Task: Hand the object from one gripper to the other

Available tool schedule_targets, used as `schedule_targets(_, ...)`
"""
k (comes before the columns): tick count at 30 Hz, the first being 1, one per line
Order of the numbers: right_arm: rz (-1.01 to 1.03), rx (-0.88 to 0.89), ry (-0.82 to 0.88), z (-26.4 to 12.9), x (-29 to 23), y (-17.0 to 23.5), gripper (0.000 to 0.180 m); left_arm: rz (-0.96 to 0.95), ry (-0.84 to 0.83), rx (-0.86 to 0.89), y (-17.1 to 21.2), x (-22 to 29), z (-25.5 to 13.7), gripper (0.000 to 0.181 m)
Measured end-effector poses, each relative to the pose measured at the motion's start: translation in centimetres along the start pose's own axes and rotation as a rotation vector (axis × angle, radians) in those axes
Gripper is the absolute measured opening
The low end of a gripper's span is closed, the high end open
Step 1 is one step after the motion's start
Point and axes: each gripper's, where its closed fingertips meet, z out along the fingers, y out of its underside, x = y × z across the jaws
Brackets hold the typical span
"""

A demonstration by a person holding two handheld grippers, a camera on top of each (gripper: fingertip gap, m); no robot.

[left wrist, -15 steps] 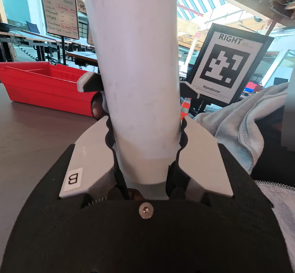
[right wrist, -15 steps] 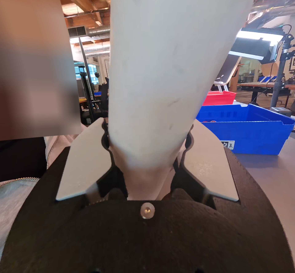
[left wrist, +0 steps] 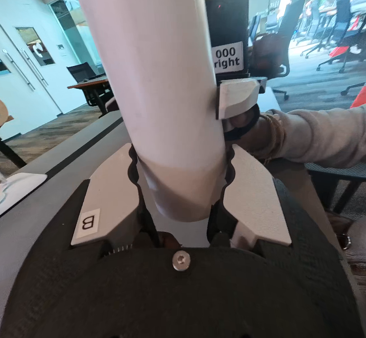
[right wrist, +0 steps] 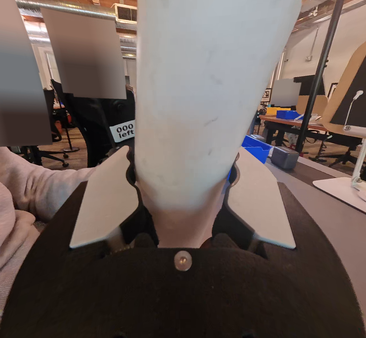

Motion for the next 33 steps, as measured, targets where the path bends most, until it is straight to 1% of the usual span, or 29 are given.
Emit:
schedule_targets(1, 0.017, 0.017, -0.014, 0.0, -0.1, -0.3, 0.093, -0.014, 0.024, 0.027, -0.4, 0.2, -0.2, 0.086)
schedule_targets(4, 0.136, 0.110, -0.148, -0.6, -1.2, -1.8, 0.088, -0.115, 0.142, 0.103, -1.6, 1.3, -0.7, 0.086)
schedule_targets(6, 0.206, 0.144, -0.234, -0.8, -1.8, -2.4, 0.097, -0.200, 0.277, 0.141, -2.2, 2.6, -1.1, 0.086)
schedule_targets(7, 0.231, 0.142, -0.280, -0.8, -2.3, -2.4, 0.100, -0.245, 0.337, 0.154, -2.5, 3.2, -1.3, 0.086)
schedule_targets(9, 0.249, 0.105, -0.374, -0.7, -3.8, -2.0, 0.100, -0.330, 0.450, 0.144, -2.6, 4.3, -1.6, 0.086)
schedule_targets(10, 0.242, 0.086, -0.400, -0.6, -4.4, -1.8, 0.100, -0.360, 0.480, 0.142, -2.6, 4.5, -1.7, 0.086)
schedule_targets(13, 0.198, 0.062, -0.371, -0.6, -4.2, -1.6, 0.098, -0.389, 0.444, 0.146, -2.6, 3.7, -1.5, 0.083)
schedule_targets(16, 0.110, 0.060, -0.233, -0.5, -2.6, -1.4, 0.097, -0.361, 0.303, 0.165, -2.4, 1.9, -1.1, 0.082)
schedule_targets(19, 0.052, 0.068, -0.130, -0.4, -1.6, -1.4, 0.097, -0.216, 0.154, 0.160, -2.3, 0.7, -1.0, 0.086)
schedule_targets(21, 0.035, 0.071, -0.084, -0.3, -1.1, -1.3, 0.097, -0.099, 0.080, 0.125, -1.8, 0.5, -0.7, 0.086)
schedule_targets(23, 0.032, 0.062, -0.063, -0.2, -0.8, -1.1, 0.097, -0.018, 0.049, 0.068, -1.0, 0.7, -0.2, 0.087)
schedule_targets(25, 0.027, 0.051, -0.049, -0.1, -0.6, -0.8, 0.097, 0.009, 0.016, 0.032, -0.5, 0.5, 0.1, 0.088)
schedule_targets(29, 0.022, 0.069, -0.052, -0.1, -0.7, -1.0, 0.097, -0.023, 0.043, 0.062, -0.9, 0.6, -0.3, 0.086)
schedule_targets(31, 0.064, 0.116, -0.112, -0.4, -1.2, -1.7, 0.092, -0.092, 0.116, 0.094, -1.4, 1.2, -0.5, 0.086)
schedule_targets(33, 0.130, 0.140, -0.185, -0.6, -1.7, -2.1, 0.097, -0.197, 0.245, 0.130, -2.0, 2.3, -0.9, 0.086)
